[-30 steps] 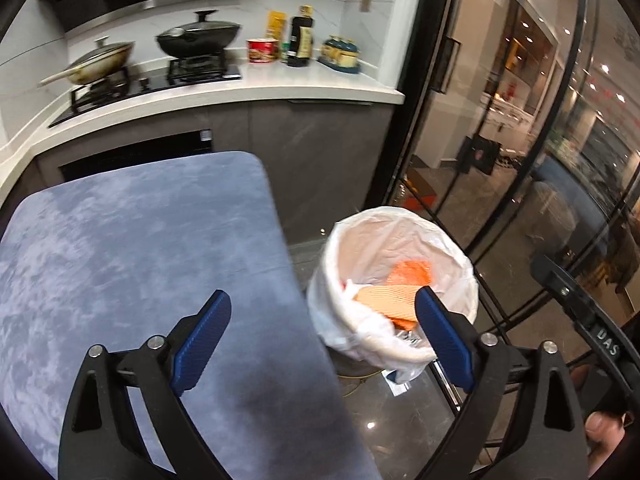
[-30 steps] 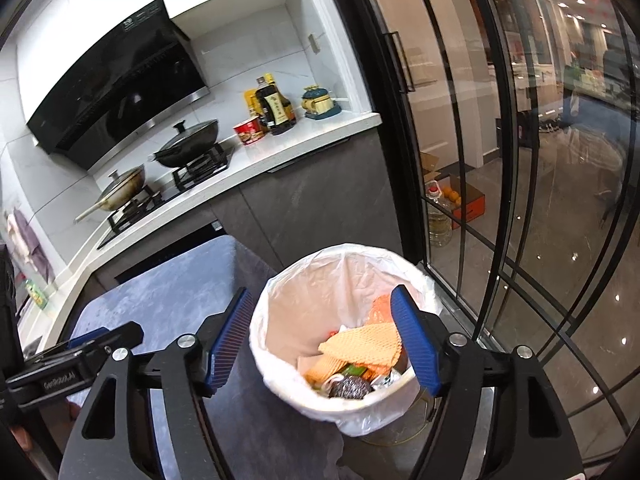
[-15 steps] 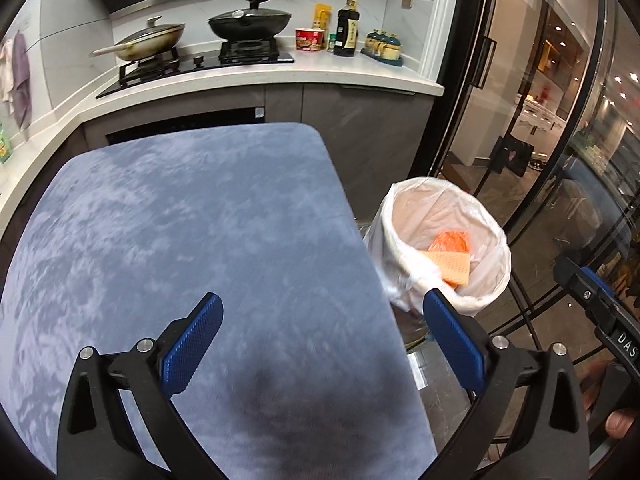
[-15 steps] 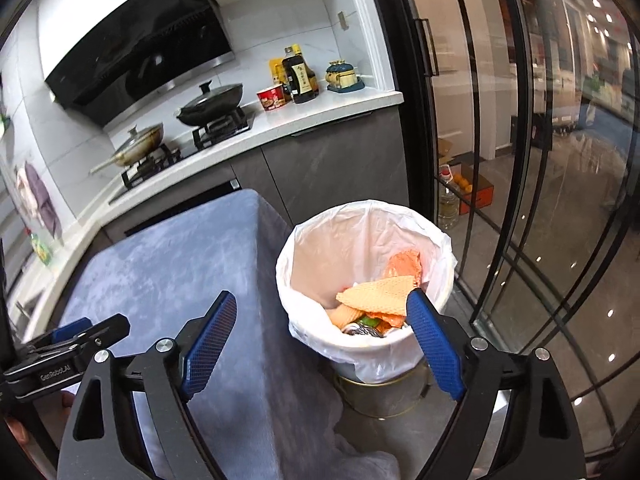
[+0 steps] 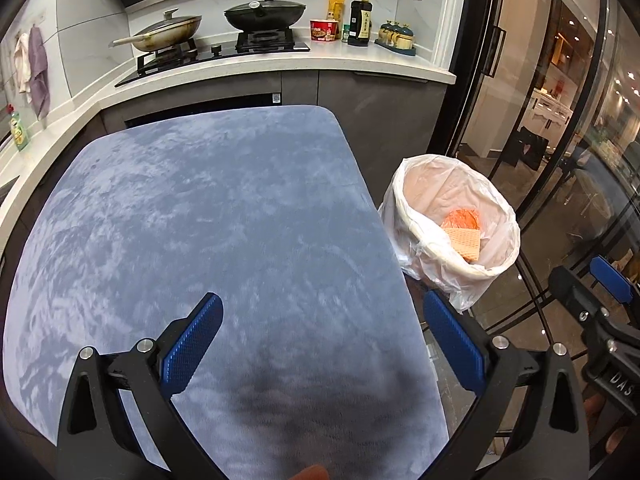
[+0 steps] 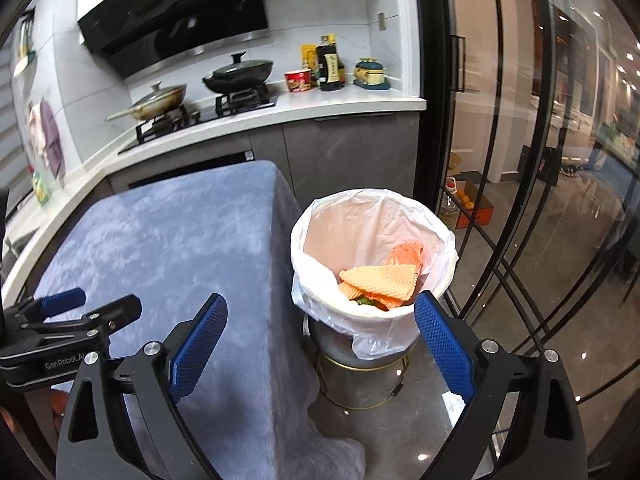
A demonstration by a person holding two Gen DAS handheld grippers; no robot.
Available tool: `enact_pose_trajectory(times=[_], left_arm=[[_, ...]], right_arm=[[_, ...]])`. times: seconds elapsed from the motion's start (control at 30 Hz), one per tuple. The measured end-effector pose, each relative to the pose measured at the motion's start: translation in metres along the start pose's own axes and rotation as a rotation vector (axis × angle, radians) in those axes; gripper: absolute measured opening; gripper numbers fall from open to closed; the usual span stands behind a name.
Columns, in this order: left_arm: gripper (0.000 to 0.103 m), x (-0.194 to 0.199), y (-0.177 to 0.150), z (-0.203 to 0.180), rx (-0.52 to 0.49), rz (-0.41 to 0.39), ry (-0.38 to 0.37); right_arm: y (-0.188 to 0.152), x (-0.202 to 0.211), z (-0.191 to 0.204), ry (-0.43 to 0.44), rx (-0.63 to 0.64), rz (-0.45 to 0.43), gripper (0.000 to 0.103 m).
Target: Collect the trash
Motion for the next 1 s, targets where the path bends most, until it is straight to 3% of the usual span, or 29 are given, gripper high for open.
enact_pose_trajectory(times=[0.4, 1.0], left_arm=[[0.096, 0.000, -0.012, -0.011, -0.005, 0.016, 0.032], [0.096, -0.008, -0.019, -0.030, -0.009, 0.046, 0.026]], right_arm=[[-0.009, -0.002, -0.018, 0.001, -0.049, 0.040, 0.091], [-0.013, -0.010, -0.020, -0.028, -0.005, 0.079, 0.097]])
Point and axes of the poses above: each gripper's, at about its wrist camera, not at the fingertips, and x roughly against the way its jaws point, z to its left, y to its top, the point moved 5 cm from there along -x, roughly the way its jaws point, and after that the axes turned 3 degrees about y, right-handed, at the moved point
